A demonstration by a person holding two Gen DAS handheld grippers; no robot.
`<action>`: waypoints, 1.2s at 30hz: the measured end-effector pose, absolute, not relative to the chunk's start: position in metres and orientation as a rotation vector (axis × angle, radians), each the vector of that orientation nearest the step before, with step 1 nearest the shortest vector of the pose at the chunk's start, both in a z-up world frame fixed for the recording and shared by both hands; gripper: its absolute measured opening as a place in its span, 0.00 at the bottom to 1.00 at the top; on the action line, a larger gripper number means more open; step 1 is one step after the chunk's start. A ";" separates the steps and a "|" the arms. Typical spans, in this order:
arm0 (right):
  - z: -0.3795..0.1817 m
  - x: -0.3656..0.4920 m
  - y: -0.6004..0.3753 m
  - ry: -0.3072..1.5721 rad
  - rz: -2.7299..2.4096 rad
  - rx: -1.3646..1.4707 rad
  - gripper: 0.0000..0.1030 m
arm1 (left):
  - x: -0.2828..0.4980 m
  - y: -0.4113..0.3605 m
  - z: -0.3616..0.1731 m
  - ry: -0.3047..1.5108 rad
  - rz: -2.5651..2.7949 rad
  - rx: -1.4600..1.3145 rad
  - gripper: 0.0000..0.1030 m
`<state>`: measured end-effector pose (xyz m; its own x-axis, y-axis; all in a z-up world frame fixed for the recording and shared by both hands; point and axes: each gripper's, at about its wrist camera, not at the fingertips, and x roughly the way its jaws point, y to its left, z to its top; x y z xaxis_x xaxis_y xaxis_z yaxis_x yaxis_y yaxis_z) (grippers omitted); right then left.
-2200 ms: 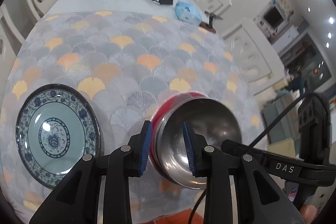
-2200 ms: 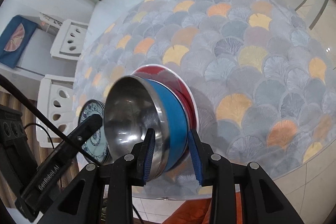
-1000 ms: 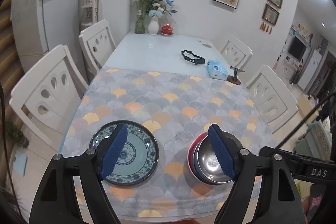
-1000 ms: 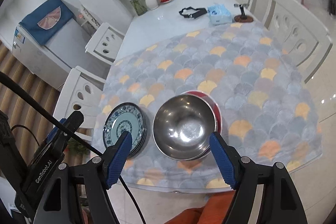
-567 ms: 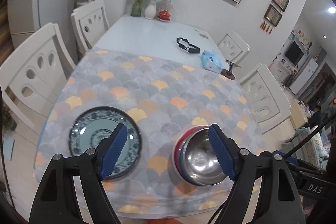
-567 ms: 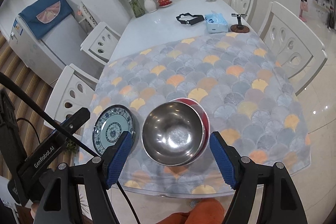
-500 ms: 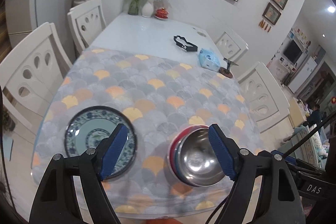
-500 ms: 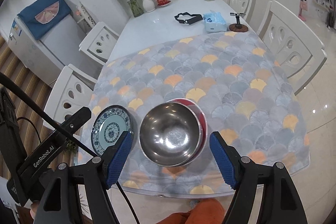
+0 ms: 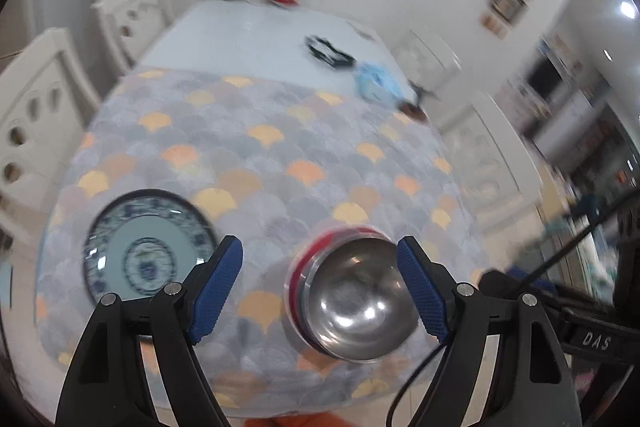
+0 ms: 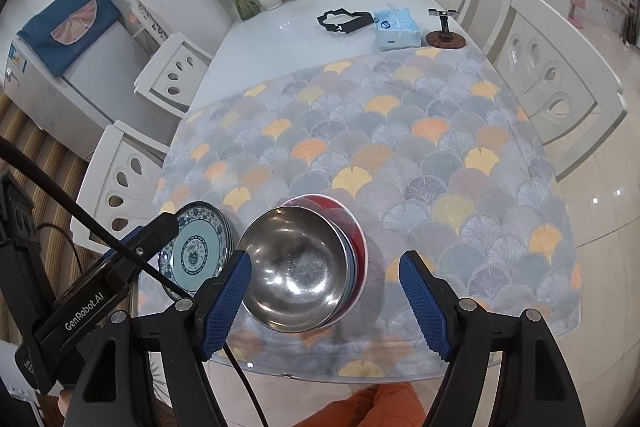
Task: Organize plates and bowls
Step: 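Open both tools and grip the rim of the nested bowl stack, then lift the nested bowl stack and tilt it with both tools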
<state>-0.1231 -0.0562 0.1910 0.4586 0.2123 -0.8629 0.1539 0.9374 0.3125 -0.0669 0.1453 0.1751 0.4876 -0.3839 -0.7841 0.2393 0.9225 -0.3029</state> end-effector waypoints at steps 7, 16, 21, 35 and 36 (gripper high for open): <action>0.165 -0.118 -0.066 1.157 0.073 0.434 0.78 | -0.064 0.141 0.155 1.069 -0.385 -0.138 0.76; 0.126 -0.107 -0.072 1.214 0.113 0.521 0.78 | -0.054 0.142 0.117 1.179 -0.389 -0.185 0.76; 0.104 -0.100 -0.069 1.199 0.088 0.465 0.78 | -0.051 0.137 0.101 1.170 -0.356 -0.173 0.76; 0.058 -0.083 -0.065 1.239 0.132 0.493 0.70 | -0.043 0.143 0.069 1.208 -0.327 -0.290 0.68; 0.057 -0.082 -0.065 1.242 0.137 0.498 0.70 | -0.044 0.144 0.068 1.209 -0.328 -0.298 0.66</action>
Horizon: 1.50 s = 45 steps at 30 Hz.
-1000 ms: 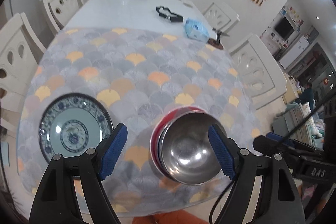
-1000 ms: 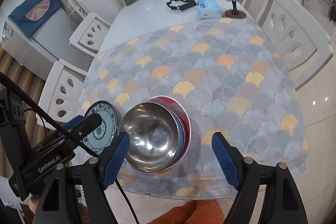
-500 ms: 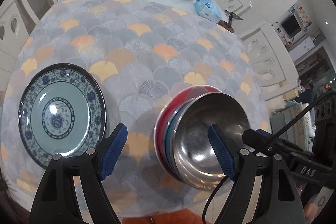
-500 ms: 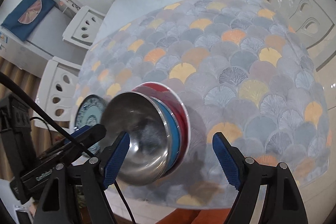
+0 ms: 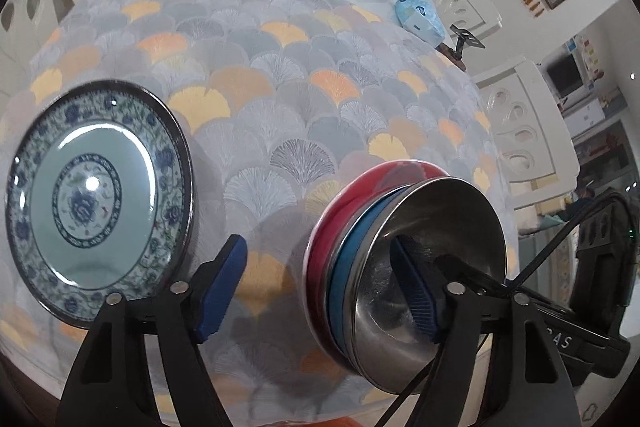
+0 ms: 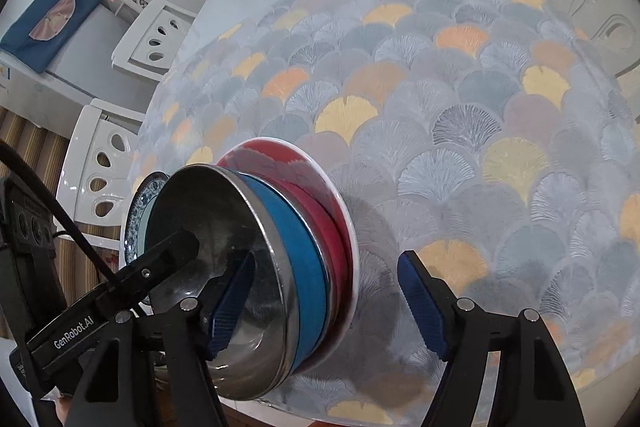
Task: Organize plates and bowls
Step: 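Lift the nested bowl stack and tilt it with both tools, then carry the bowl stack over the plate stack and lower it onto the plates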
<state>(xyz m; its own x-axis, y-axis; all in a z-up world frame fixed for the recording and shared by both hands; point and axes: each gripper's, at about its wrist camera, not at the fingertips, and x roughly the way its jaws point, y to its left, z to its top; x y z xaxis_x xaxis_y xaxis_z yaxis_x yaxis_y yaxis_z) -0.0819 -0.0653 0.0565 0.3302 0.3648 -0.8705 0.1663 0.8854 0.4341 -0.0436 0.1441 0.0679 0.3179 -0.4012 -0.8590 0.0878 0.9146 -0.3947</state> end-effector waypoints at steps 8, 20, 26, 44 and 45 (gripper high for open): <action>0.040 -0.079 -0.064 1.271 0.197 0.573 0.55 | -0.045 0.149 0.057 1.234 -0.344 -0.380 0.58; 0.031 -0.078 -0.063 1.275 0.232 0.605 0.49 | -0.047 0.147 0.046 1.244 -0.398 -0.492 0.35; 0.037 -0.078 -0.060 1.255 0.235 0.531 0.48 | -0.048 0.149 0.046 1.223 -0.397 -0.544 0.34; 0.085 -0.047 -0.054 1.208 0.263 0.496 0.48 | -0.033 0.161 0.116 1.081 -0.317 -0.579 0.34; 0.092 -0.044 -0.051 1.202 0.269 0.496 0.48 | -0.032 0.166 0.126 1.058 -0.311 -0.573 0.34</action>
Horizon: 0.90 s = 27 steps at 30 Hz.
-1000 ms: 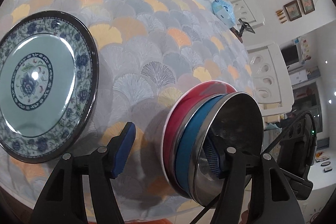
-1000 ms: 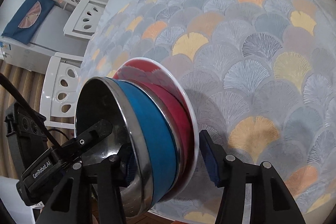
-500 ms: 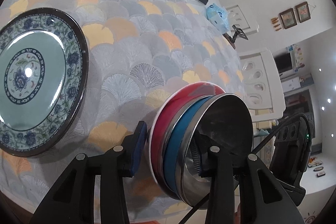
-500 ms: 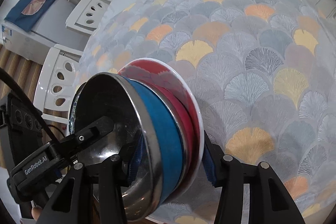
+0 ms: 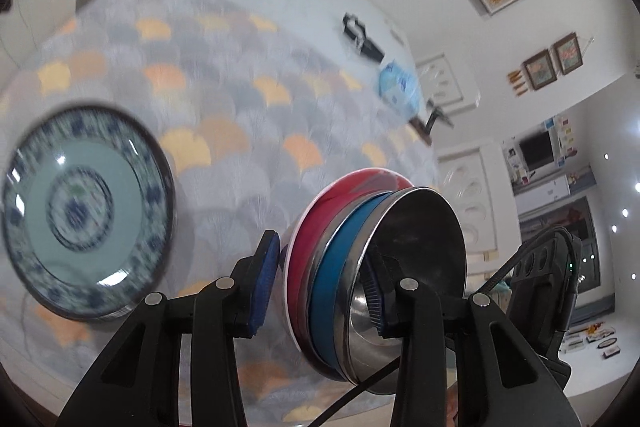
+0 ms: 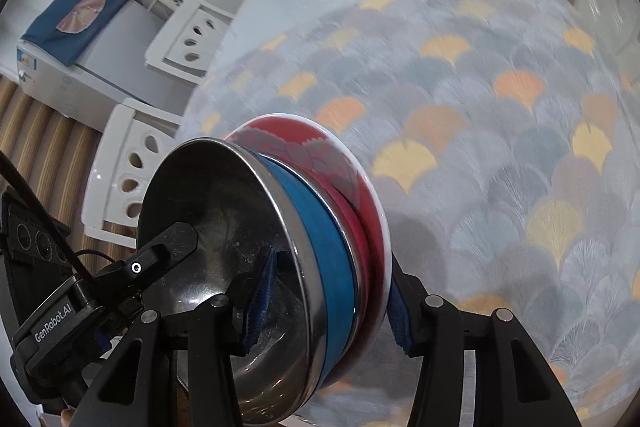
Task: Organize plates and bowls
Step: 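Carry the bowl stack over the plate stack and lower it onto the plates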
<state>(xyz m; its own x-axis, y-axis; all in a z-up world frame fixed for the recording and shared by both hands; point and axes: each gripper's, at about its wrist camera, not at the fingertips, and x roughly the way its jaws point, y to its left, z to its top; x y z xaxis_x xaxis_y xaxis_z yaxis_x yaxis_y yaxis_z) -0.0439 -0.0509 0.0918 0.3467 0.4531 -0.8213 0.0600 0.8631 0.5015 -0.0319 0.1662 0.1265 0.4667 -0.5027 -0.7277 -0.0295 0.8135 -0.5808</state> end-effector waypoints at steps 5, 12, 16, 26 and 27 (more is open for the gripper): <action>0.136 -0.028 -0.017 1.152 0.317 0.477 0.48 | -0.029 0.196 0.174 0.997 -0.263 -0.527 0.34; 0.179 -0.010 0.051 1.123 0.380 0.488 0.48 | -0.028 0.266 0.215 0.917 -0.244 -0.517 0.34; 0.175 -0.007 0.088 1.139 0.375 0.495 0.49 | -0.028 0.304 0.203 0.940 -0.234 -0.497 0.34; 0.096 -0.004 0.158 1.317 0.327 0.498 0.49 | -0.025 0.359 0.127 1.114 -0.214 -0.511 0.34; 0.089 -0.004 0.160 1.331 0.318 0.497 0.49 | -0.024 0.361 0.118 1.133 -0.220 -0.515 0.34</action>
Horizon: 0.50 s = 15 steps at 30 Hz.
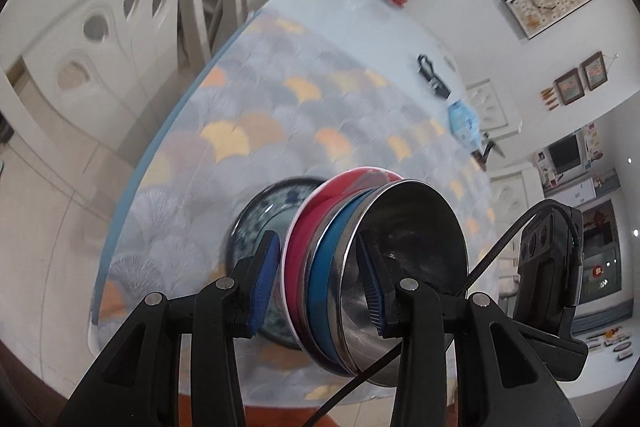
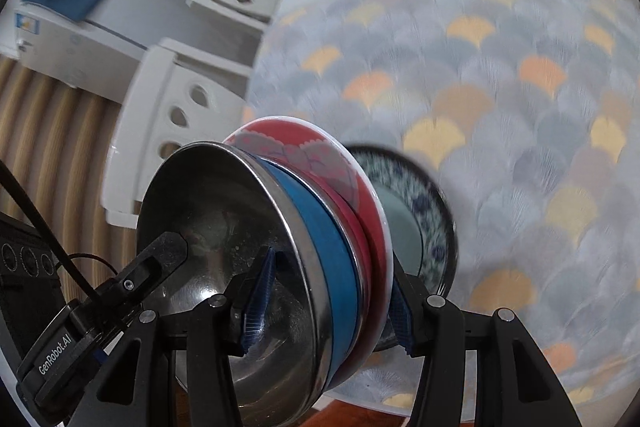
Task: Organize plates and bowls
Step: 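Carry the bowl stack over the plate stack and lower it onto the plates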
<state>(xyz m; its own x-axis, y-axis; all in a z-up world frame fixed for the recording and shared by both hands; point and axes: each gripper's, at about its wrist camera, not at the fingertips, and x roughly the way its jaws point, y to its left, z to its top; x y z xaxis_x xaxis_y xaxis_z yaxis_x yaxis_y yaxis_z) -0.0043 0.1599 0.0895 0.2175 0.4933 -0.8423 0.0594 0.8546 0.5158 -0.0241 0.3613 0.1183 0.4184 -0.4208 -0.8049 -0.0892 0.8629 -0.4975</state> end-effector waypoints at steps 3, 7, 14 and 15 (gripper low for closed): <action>0.074 -0.005 0.164 1.364 0.287 0.489 0.49 | -0.024 0.364 0.105 1.164 -0.235 -0.519 0.34; 0.061 -0.003 0.163 1.399 0.247 0.488 0.50 | -0.023 0.364 0.092 1.200 -0.253 -0.516 0.34; 0.059 -0.003 0.163 1.379 0.220 0.491 0.50 | -0.013 0.362 0.090 1.194 -0.285 -0.486 0.34; 0.059 -0.002 0.162 1.379 0.218 0.495 0.50 | -0.012 0.362 0.090 1.194 -0.290 -0.483 0.34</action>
